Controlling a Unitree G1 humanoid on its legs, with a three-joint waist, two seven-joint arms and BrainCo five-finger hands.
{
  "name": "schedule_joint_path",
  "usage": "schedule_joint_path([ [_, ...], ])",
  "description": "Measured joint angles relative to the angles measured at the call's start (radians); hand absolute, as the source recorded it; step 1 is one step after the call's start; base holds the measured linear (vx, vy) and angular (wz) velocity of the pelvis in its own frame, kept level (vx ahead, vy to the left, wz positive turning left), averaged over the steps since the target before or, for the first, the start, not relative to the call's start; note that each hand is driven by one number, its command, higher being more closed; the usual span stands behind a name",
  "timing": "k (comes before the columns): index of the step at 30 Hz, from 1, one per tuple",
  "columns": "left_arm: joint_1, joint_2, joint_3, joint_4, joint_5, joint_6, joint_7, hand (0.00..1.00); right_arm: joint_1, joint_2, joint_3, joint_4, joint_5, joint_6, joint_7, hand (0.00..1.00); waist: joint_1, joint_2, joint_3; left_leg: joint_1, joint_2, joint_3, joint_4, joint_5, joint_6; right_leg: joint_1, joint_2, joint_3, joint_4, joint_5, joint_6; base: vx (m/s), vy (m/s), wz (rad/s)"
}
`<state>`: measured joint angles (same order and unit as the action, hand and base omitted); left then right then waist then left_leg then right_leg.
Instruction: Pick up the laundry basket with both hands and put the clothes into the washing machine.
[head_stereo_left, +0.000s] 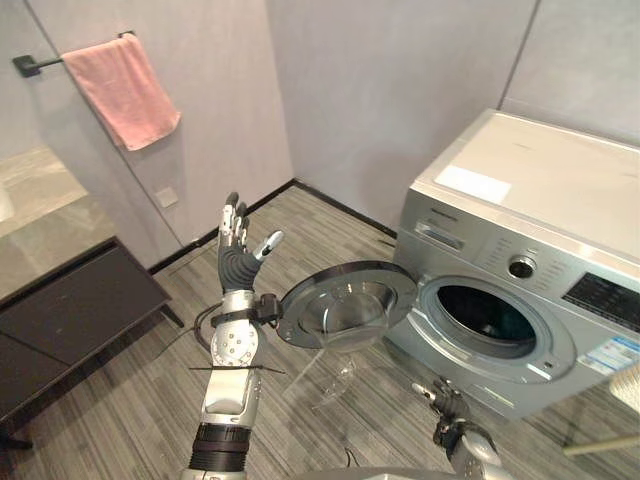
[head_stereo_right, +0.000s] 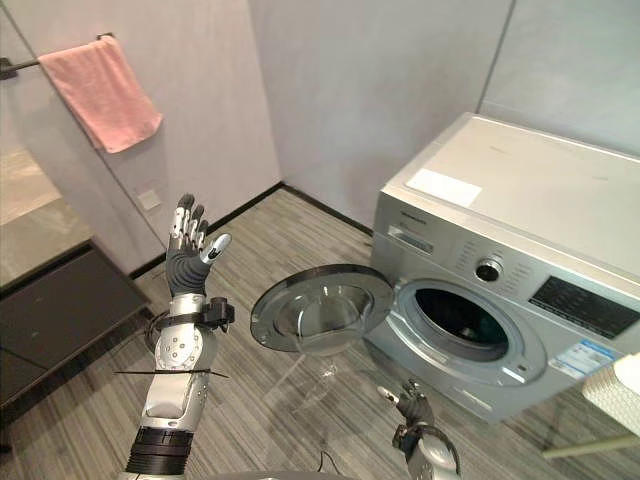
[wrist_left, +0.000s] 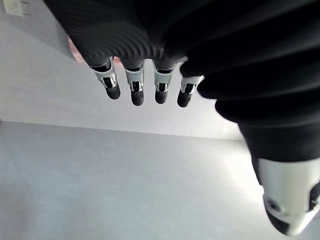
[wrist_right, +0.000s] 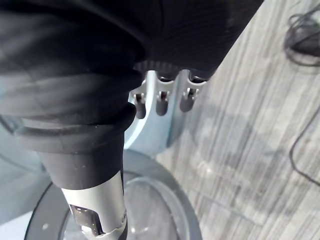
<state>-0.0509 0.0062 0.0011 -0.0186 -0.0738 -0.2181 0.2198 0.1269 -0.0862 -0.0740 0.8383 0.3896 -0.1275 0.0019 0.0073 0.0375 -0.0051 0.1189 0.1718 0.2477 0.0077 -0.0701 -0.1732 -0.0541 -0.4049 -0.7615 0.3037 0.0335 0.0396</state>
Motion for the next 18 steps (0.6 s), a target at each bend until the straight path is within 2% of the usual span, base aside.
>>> schedule_joint_path([
  [1,0.000,-0.001,0.006,0.017,0.001,0.006,0.000,0.00,0.013,0.001,-0.012,0.000,-0.003,0.001,0.001,0.00,-0.005,0.000,0.001,0.001,-0.001,0.009,-0.004,-0.010,0.019,-0.013,0.000,0.018,0.010,0.000,0.000,-0.14,0.001,-0.52],
  [2,0.000,-0.002,0.025,0.061,0.003,0.020,0.002,0.00,0.058,0.010,-0.038,-0.002,-0.006,0.004,-0.001,0.00,-0.021,-0.017,0.011,0.000,-0.011,0.027,0.006,-0.019,0.034,-0.052,-0.008,0.089,0.038,0.015,-0.022,-0.18,0.023,-0.49],
  [3,0.001,-0.006,0.037,0.093,0.008,0.044,0.009,0.00,0.089,0.016,-0.051,-0.004,0.000,0.005,-0.003,0.00,-0.039,-0.015,0.019,0.000,-0.007,0.042,0.022,-0.028,0.050,-0.077,0.011,0.182,0.039,0.058,-0.055,-0.15,0.023,-0.52],
  [4,0.001,-0.007,0.041,0.099,0.008,0.052,0.013,0.00,0.102,0.016,-0.057,-0.005,0.010,0.006,-0.003,0.00,-0.044,-0.003,0.021,0.006,0.005,0.059,0.031,-0.034,0.058,-0.080,0.031,0.236,0.051,0.063,-0.052,-0.20,-0.006,-0.47],
  [5,0.002,-0.008,0.056,0.103,0.007,0.059,0.023,0.00,0.160,0.029,-0.059,-0.039,0.039,0.007,0.003,0.00,-0.064,-0.023,0.044,0.026,0.027,0.078,0.059,-0.053,0.066,-0.132,0.065,0.369,0.292,-0.054,0.002,-0.12,-0.069,-0.30],
  [7,0.002,-0.004,0.081,0.102,0.008,0.059,0.035,0.00,0.221,0.044,-0.055,-0.069,0.042,0.008,0.023,0.00,-0.082,-0.068,0.029,0.021,0.035,0.067,0.073,-0.073,0.050,-0.132,0.133,0.426,0.378,-0.138,0.010,-0.11,-0.139,-0.12],
  [8,0.002,-0.006,0.085,0.103,0.008,0.059,0.044,0.00,0.227,0.042,-0.057,-0.068,0.042,0.010,0.025,0.00,-0.082,-0.070,0.029,0.016,0.038,0.067,0.073,-0.073,0.050,-0.128,0.142,0.440,0.358,-0.143,0.020,-0.08,-0.123,0.04],
  [9,0.001,-0.013,0.102,0.105,0.008,0.062,0.058,0.00,0.239,0.043,-0.081,-0.064,0.042,0.017,0.026,0.00,-0.089,-0.063,0.020,-0.015,0.039,0.050,0.061,-0.064,0.044,-0.104,0.178,0.431,0.250,-0.161,0.040,-0.04,-0.062,-0.01],
  [10,-0.001,-0.018,0.112,0.102,0.008,0.062,0.068,0.00,0.238,0.042,-0.092,-0.064,0.042,0.018,0.026,0.00,-0.084,-0.070,0.010,-0.025,0.038,0.045,0.050,-0.056,0.040,-0.089,0.196,0.430,0.189,-0.169,0.044,-0.04,-0.081,-0.15],
  [11,-0.006,-0.024,0.134,0.102,0.008,0.063,0.077,0.00,0.238,0.036,-0.098,-0.057,0.041,0.018,0.027,0.00,-0.076,-0.063,0.004,-0.044,0.038,0.049,0.035,-0.027,0.037,-0.072,0.223,0.434,0.085,-0.181,0.040,-0.01,-0.095,-0.42],
  [12,-0.013,-0.031,0.181,0.099,0.008,0.067,0.092,0.00,0.213,0.023,-0.109,-0.041,0.040,0.018,0.027,0.00,-0.072,-0.045,-0.009,-0.093,0.043,0.062,0.033,0.010,0.031,-0.071,0.253,0.439,-0.040,-0.180,0.048,0.01,-0.107,-0.40],
  [14,-0.026,-0.029,0.219,0.099,0.008,0.069,0.094,0.00,0.201,0.017,-0.115,-0.033,0.036,0.019,0.028,0.00,-0.072,-0.033,-0.009,-0.110,0.051,0.067,0.021,0.033,0.031,-0.072,0.276,0.450,-0.109,-0.138,0.039,0.02,-0.049,-0.19],
  [15,-0.029,-0.021,0.243,0.096,0.008,0.068,0.107,0.00,0.201,0.018,-0.115,-0.033,0.029,0.020,0.034,0.00,-0.069,-0.033,-0.009,-0.102,0.059,0.075,0.010,0.045,0.041,-0.056,0.295,0.462,-0.151,-0.096,0.024,0.00,-0.005,-0.09],
  [16,-0.031,-0.006,0.259,0.095,0.008,0.068,0.119,0.00,0.203,0.017,-0.118,-0.035,0.028,0.020,0.044,0.00,-0.071,-0.035,-0.012,-0.097,0.062,0.079,0.006,0.051,0.048,-0.034,0.307,0.462,-0.193,-0.059,0.019,0.00,0.000,-0.07],
  [18,-0.041,-0.001,0.287,0.064,0.008,0.063,0.142,0.00,0.201,0.018,-0.126,-0.040,0.029,0.014,0.046,0.00,-0.072,-0.046,-0.017,-0.112,0.057,0.085,0.009,0.051,0.048,-0.030,0.307,0.463,-0.238,-0.038,0.025,-0.04,0.026,0.00],
])
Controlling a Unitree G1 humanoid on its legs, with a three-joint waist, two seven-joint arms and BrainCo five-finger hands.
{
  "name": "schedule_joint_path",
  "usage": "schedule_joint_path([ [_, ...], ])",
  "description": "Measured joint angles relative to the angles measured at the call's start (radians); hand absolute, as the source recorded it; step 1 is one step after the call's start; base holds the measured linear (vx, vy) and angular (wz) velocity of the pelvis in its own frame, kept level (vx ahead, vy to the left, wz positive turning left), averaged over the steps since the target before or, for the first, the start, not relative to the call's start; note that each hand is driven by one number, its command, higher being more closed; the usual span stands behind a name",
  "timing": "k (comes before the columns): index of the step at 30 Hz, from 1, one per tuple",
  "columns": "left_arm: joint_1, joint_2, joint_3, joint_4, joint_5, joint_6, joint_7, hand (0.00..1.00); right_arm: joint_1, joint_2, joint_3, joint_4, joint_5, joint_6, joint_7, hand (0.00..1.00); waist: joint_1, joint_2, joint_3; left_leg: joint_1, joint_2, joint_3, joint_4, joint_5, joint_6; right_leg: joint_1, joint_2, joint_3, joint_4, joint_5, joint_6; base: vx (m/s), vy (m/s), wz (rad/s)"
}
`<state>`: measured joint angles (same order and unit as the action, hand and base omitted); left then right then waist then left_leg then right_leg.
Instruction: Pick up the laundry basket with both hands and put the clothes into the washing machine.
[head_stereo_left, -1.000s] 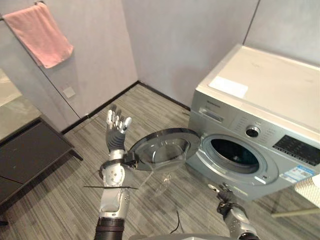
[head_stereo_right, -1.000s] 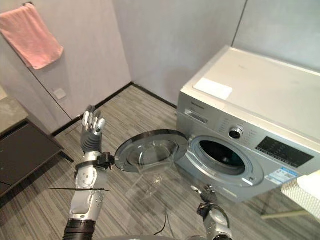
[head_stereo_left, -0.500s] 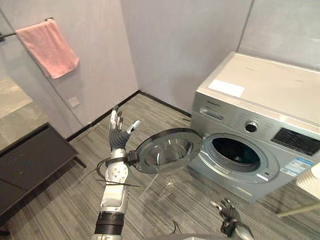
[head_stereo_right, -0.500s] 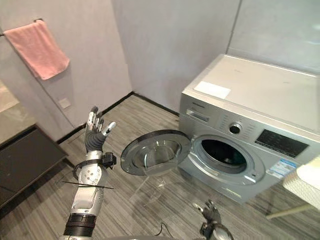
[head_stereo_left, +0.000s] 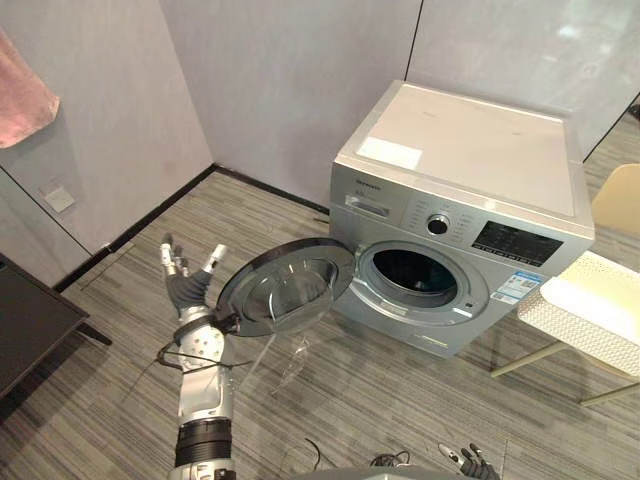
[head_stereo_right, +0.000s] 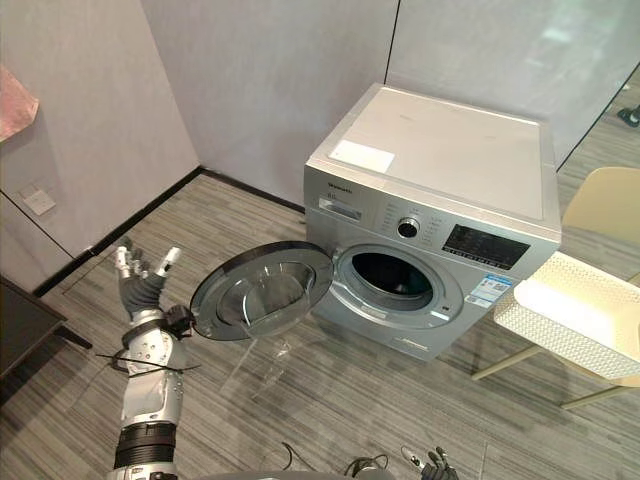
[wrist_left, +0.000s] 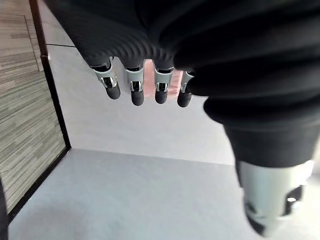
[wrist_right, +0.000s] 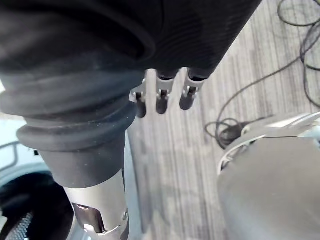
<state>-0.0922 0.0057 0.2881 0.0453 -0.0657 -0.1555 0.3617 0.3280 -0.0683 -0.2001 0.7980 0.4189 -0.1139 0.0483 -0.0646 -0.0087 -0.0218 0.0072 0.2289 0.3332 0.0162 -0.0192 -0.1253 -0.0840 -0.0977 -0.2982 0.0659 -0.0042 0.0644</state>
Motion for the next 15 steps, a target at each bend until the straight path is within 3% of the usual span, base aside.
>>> schedule_joint_path([
  [4,-0.027,0.029,0.073,-0.043,0.022,-0.009,0.053,0.00,-0.001,0.003,0.001,0.000,0.002,-0.001,0.008,0.00,0.000,-0.026,0.012,-0.053,-0.025,0.003,0.002,0.006,0.005,-0.006,-0.011,0.001,-0.098,0.040,0.013,-0.08,0.024,-0.02],
  [6,-0.074,0.053,0.139,-0.046,0.046,-0.009,0.094,0.00,-0.009,0.004,0.010,-0.002,0.002,-0.002,0.021,0.00,0.003,-0.044,0.055,-0.078,-0.024,0.016,0.023,0.008,0.008,-0.021,-0.011,0.015,-0.123,0.068,0.010,-0.15,-0.014,-0.21],
  [10,-0.219,0.193,0.188,-0.037,0.074,-0.010,0.169,0.00,-0.015,-0.003,0.055,-0.095,0.003,-0.009,0.023,0.00,-0.001,-0.080,0.132,-0.217,-0.012,0.030,0.081,0.009,0.010,-0.147,-0.010,0.034,-0.123,0.112,-0.002,-0.23,-0.040,-0.19],
  [11,-0.295,0.278,0.184,0.001,0.074,-0.011,0.177,0.00,-0.015,-0.009,0.079,-0.126,0.004,-0.013,0.023,0.00,-0.003,-0.099,0.166,-0.260,-0.004,0.030,0.108,0.009,0.011,-0.181,-0.009,0.039,-0.123,0.128,-0.006,-0.14,-0.034,-0.09],
  [15,-0.469,0.433,0.133,0.197,0.073,-0.005,0.160,0.00,-0.008,-0.024,0.101,-0.172,0.004,-0.018,0.038,0.00,-0.008,-0.121,0.205,-0.349,0.018,0.028,0.180,0.002,0.018,-0.239,-0.007,0.043,-0.123,0.156,-0.011,-0.12,-0.021,-0.08],
])
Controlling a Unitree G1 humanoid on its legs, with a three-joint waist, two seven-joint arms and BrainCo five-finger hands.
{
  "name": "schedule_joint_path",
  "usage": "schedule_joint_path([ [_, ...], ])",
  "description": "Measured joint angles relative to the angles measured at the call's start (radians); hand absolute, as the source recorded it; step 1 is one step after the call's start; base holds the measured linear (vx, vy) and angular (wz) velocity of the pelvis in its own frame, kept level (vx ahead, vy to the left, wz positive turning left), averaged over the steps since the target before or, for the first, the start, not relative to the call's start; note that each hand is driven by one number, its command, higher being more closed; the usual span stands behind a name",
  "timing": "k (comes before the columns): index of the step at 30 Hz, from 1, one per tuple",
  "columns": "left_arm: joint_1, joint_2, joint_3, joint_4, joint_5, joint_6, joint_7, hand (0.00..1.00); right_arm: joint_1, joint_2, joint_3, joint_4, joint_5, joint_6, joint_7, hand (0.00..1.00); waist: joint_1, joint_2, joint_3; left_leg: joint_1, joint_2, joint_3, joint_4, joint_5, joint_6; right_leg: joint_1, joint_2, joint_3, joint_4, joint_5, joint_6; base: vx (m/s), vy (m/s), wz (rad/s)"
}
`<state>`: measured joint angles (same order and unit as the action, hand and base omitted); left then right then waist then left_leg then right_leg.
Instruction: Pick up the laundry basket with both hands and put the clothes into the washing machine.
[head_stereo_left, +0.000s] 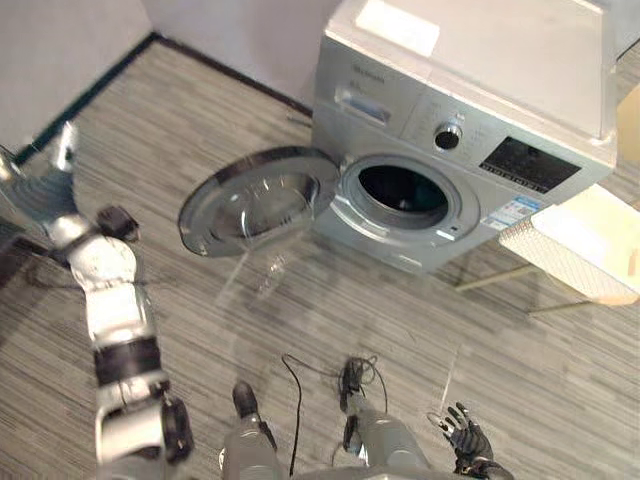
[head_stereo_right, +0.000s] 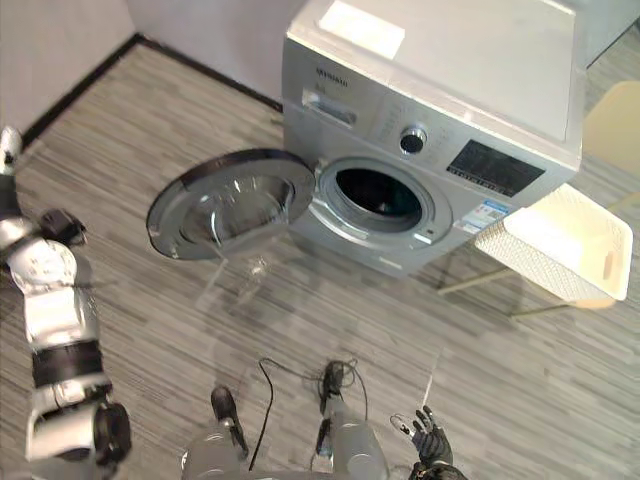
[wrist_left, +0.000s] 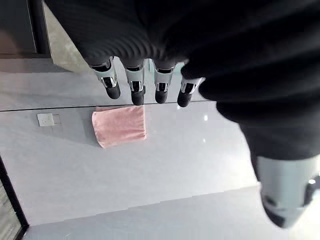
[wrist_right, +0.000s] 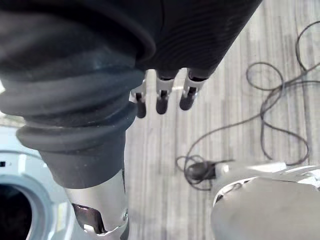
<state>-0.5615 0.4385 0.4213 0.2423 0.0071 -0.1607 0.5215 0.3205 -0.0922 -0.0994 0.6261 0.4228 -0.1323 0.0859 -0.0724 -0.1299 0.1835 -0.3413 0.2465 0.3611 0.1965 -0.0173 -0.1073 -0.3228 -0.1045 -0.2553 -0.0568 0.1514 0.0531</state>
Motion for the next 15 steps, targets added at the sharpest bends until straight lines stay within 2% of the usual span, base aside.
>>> schedule_joint_path([
  [1,-0.074,0.047,-0.038,0.112,-0.019,0.000,-0.037,0.00,0.001,-0.001,0.005,-0.031,0.008,-0.001,0.005,0.00,0.000,-0.003,0.009,-0.049,0.014,0.001,0.042,-0.017,0.004,-0.035,0.004,0.006,0.000,0.013,0.006,-0.07,-0.004,-0.14],
  [2,-0.101,0.060,-0.051,0.157,-0.034,-0.001,-0.051,0.00,0.000,-0.002,0.012,-0.046,0.010,-0.002,0.004,0.00,0.000,-0.006,0.016,-0.067,0.019,0.001,0.064,-0.024,0.005,-0.046,0.007,0.010,0.000,0.019,0.008,-0.06,0.003,-0.26],
  [4,-0.182,0.078,-0.096,0.313,-0.118,0.005,-0.109,0.00,0.003,-0.003,0.062,-0.125,0.041,-0.005,0.006,0.00,-0.001,-0.018,0.031,-0.127,0.066,0.012,0.148,-0.066,0.005,-0.084,0.027,0.022,-0.002,0.051,0.017,-0.05,0.007,-0.43],
  [5,-0.192,0.077,-0.101,0.337,-0.124,0.009,-0.120,0.00,0.003,-0.002,0.075,-0.149,0.047,-0.006,0.007,0.00,-0.001,-0.022,0.035,-0.138,0.078,0.017,0.169,-0.081,0.004,-0.091,0.036,0.029,-0.003,0.066,0.019,-0.06,0.016,-0.64],
  [6,-0.204,0.075,-0.117,0.385,-0.136,0.017,-0.153,0.00,0.004,-0.002,0.093,-0.195,0.067,-0.014,0.016,0.00,0.001,-0.024,0.040,-0.160,0.110,0.026,0.206,-0.108,0.002,-0.109,0.057,0.042,-0.011,0.118,0.020,-0.05,0.037,-0.69],
  [7,-0.209,0.068,-0.142,0.427,-0.155,0.023,-0.181,0.00,0.007,-0.001,0.102,-0.231,0.089,-0.019,0.026,0.00,-0.003,-0.025,0.043,-0.174,0.134,0.037,0.220,-0.120,0.013,-0.124,0.078,0.049,-0.034,0.206,0.024,-0.05,0.051,-0.67],
  [8,-0.215,0.055,-0.153,0.448,-0.172,0.022,-0.193,0.00,0.011,0.001,0.103,-0.241,0.096,-0.021,0.028,0.00,-0.003,-0.029,0.047,-0.175,0.143,0.044,0.221,-0.122,0.015,-0.130,0.086,0.053,-0.043,0.236,0.040,-0.03,0.080,-0.61],
  [9,-0.230,0.011,-0.147,0.474,-0.209,-0.008,-0.170,0.00,0.022,0.002,0.103,-0.259,0.099,-0.026,0.028,0.00,0.000,-0.035,0.053,-0.177,0.158,0.053,0.221,-0.122,0.024,-0.147,0.095,0.067,-0.043,0.280,0.054,0.00,0.101,-0.40],
  [10,-0.244,-0.012,-0.134,0.476,-0.239,-0.031,-0.157,0.00,0.045,0.006,0.101,-0.256,0.106,-0.030,0.027,0.00,0.003,-0.036,0.054,-0.183,0.162,0.054,0.225,-0.122,0.025,-0.154,0.101,0.066,-0.043,0.299,0.031,0.01,0.110,-0.25],
  [13,-0.241,-0.029,-0.144,0.509,-0.264,-0.053,-0.170,0.00,0.071,0.014,0.099,-0.234,0.118,-0.032,0.020,0.00,0.007,-0.039,0.052,-0.182,0.161,0.055,0.239,-0.122,0.023,-0.146,0.098,0.068,-0.042,0.300,0.030,0.06,0.116,0.01],
  [15,-0.220,-0.073,-0.146,0.520,-0.264,-0.068,-0.171,0.00,0.068,0.044,0.078,-0.198,0.116,-0.033,0.013,0.00,0.016,-0.040,0.052,-0.165,0.153,0.059,0.239,-0.126,0.030,-0.132,0.090,0.067,-0.042,0.312,0.016,0.04,0.105,0.03],
])
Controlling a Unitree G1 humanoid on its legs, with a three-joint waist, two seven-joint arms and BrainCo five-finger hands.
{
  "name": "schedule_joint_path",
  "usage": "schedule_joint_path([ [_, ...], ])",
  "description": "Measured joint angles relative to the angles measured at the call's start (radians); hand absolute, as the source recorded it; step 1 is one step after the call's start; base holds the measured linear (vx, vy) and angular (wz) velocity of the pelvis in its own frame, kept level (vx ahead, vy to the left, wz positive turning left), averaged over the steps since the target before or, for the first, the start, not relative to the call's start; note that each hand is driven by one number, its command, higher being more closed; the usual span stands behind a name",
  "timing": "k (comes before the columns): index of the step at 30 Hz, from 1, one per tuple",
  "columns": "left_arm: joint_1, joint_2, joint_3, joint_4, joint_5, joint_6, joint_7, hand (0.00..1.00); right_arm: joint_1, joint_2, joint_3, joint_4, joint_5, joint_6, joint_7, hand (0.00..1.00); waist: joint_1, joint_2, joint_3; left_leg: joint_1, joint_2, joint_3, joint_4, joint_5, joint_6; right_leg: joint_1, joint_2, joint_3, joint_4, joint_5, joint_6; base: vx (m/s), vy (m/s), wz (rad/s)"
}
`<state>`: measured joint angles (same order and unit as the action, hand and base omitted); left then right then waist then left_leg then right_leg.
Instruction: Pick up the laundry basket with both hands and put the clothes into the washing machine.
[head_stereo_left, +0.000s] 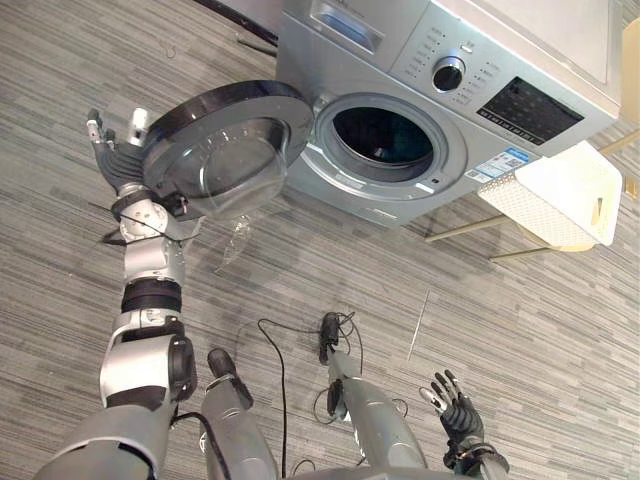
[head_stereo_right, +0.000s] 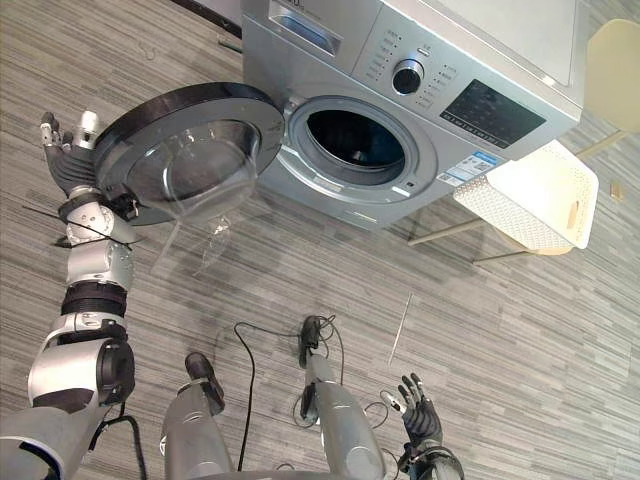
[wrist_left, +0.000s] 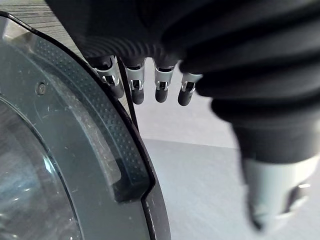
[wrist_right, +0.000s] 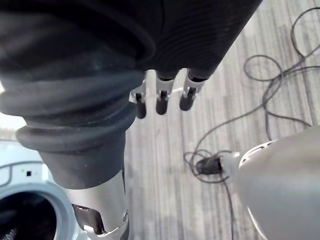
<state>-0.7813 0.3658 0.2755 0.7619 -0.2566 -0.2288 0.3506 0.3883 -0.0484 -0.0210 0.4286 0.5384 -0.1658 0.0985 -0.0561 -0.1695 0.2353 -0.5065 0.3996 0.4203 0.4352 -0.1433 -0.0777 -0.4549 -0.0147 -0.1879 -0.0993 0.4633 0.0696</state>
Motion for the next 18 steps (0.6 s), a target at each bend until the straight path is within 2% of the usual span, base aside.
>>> schedule_joint_path([
  [3,0.111,-0.074,-0.078,0.002,0.002,-0.012,-0.005,0.00,-0.011,0.022,-0.032,0.054,0.000,0.016,-0.017,0.00,0.023,0.002,-0.005,0.090,-0.022,0.018,-0.051,-0.008,0.020,0.061,-0.013,-0.006,0.000,-0.003,0.002,0.07,0.106,0.12],
  [5,0.200,-0.113,-0.132,0.002,0.002,-0.014,-0.024,0.00,-0.022,0.025,-0.050,0.082,0.000,0.022,-0.030,0.00,0.021,0.003,-0.033,0.126,-0.046,0.037,-0.101,0.014,0.040,0.074,-0.040,-0.029,0.029,-0.051,0.011,0.10,0.098,0.40],
  [6,0.275,-0.148,-0.187,0.008,0.004,-0.005,-0.042,0.00,-0.035,0.025,-0.070,0.099,0.000,0.021,-0.035,0.00,0.017,0.002,-0.052,0.153,-0.079,0.041,-0.136,0.028,0.030,0.082,-0.057,-0.038,0.053,-0.100,0.003,0.15,0.110,0.34],
  [8,0.375,-0.174,-0.310,0.083,0.013,0.033,-0.081,0.00,-0.082,0.026,-0.100,0.128,-0.001,0.019,-0.035,0.00,0.016,0.007,-0.059,0.200,-0.119,0.064,-0.191,0.062,0.015,0.101,-0.075,-0.027,0.042,-0.105,0.003,0.11,0.074,0.04],
  [9,0.410,-0.198,-0.428,0.152,0.024,0.069,-0.120,0.00,-0.110,0.032,-0.109,0.150,0.000,0.019,-0.035,0.00,0.008,0.005,-0.064,0.226,-0.142,0.086,-0.223,0.080,0.012,0.104,-0.090,-0.018,0.040,-0.115,-0.011,0.05,0.063,-0.16],
  [10,0.418,-0.239,-0.543,0.208,0.062,0.111,-0.170,0.00,-0.126,0.034,-0.109,0.174,-0.001,0.021,-0.035,0.00,-0.002,0.004,-0.067,0.248,-0.164,0.103,-0.242,0.083,0.010,0.109,-0.103,-0.002,0.040,-0.130,-0.027,0.04,0.066,-0.18],
  [11,0.418,-0.263,-0.586,0.222,0.078,0.117,-0.179,0.00,-0.135,0.035,-0.109,0.185,-0.001,0.025,-0.035,0.00,-0.010,0.005,-0.067,0.258,-0.172,0.109,-0.248,0.084,0.010,0.113,-0.108,0.003,0.040,-0.137,-0.024,0.02,0.055,-0.20],
  [12,0.416,-0.297,-0.678,0.231,0.104,0.139,-0.212,0.00,-0.143,0.041,-0.109,0.203,0.000,0.037,-0.038,0.00,-0.037,0.008,-0.074,0.279,-0.177,0.124,-0.254,0.083,0.010,0.123,-0.116,0.010,0.041,-0.159,-0.024,0.01,0.034,-0.31],
  [13,0.408,-0.326,-0.762,0.232,0.128,0.148,-0.247,0.00,-0.143,0.046,-0.108,0.216,0.000,0.043,-0.039,0.00,-0.063,0.006,-0.081,0.311,-0.191,0.148,-0.263,0.082,0.008,0.139,-0.126,0.022,0.042,-0.208,-0.012,0.02,0.027,-0.34],
  [14,0.403,-0.341,-0.798,0.232,0.136,0.148,-0.261,0.00,-0.142,0.046,-0.108,0.219,0.000,0.047,-0.039,0.00,-0.074,0.004,-0.086,0.324,-0.197,0.160,-0.266,0.080,0.007,0.146,-0.133,0.031,0.043,-0.247,-0.001,0.02,0.010,-0.55],
  [16,0.328,-0.416,-0.926,0.282,0.145,0.158,-0.286,0.00,-0.144,0.035,-0.117,0.217,0.000,0.057,-0.053,0.00,-0.122,0.025,-0.099,0.385,-0.207,0.219,-0.298,0.076,0.003,0.148,-0.122,0.088,0.045,-0.280,0.005,0.02,-0.014,-0.73],
  [17,0.305,-0.438,-0.951,0.294,0.153,0.160,-0.288,0.00,-0.144,0.028,-0.119,0.217,0.000,0.058,-0.054,0.00,-0.136,0.036,-0.105,0.401,-0.209,0.231,-0.313,0.077,0.000,0.149,-0.116,0.103,0.043,-0.293,0.015,0.03,-0.022,-0.81],
  [18,0.274,-0.464,-0.976,0.298,0.167,0.165,-0.290,0.00,-0.145,0.015,-0.120,0.217,0.000,0.060,-0.054,0.00,-0.153,0.056,-0.113,0.433,-0.212,0.258,-0.351,0.086,-0.013,0.150,-0.102,0.121,0.038,-0.336,0.039,0.03,-0.004,-1.10],
])
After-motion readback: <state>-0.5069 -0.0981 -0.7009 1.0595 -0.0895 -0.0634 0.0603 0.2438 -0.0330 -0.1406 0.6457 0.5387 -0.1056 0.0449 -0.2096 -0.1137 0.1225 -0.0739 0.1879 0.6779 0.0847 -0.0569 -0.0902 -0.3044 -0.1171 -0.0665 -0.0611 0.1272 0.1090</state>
